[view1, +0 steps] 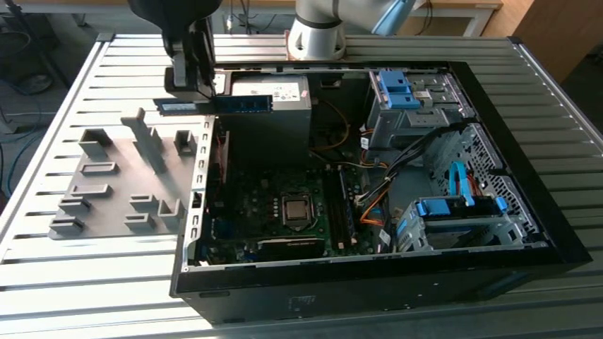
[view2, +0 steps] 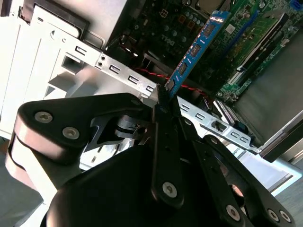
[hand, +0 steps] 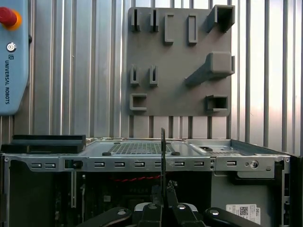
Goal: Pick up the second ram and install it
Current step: 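Pick up the second ram and move it above second insertion slot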
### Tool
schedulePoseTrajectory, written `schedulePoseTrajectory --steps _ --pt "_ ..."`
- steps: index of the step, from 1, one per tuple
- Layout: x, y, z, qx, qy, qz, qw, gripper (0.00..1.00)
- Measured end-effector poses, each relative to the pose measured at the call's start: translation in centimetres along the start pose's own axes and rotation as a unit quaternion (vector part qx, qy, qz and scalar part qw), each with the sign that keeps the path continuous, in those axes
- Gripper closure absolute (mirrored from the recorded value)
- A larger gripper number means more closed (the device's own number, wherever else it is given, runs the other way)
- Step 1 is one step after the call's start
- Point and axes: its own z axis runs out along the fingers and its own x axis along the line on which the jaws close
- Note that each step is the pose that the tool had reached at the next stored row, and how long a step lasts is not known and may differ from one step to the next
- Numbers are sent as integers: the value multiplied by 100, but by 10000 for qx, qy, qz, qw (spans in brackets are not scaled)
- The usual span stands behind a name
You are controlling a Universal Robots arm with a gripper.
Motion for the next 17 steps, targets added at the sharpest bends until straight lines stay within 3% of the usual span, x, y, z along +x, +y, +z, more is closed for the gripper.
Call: schedulePoseTrajectory --steps 17 --pt "-1 -174 1 0 0 0 10000 86"
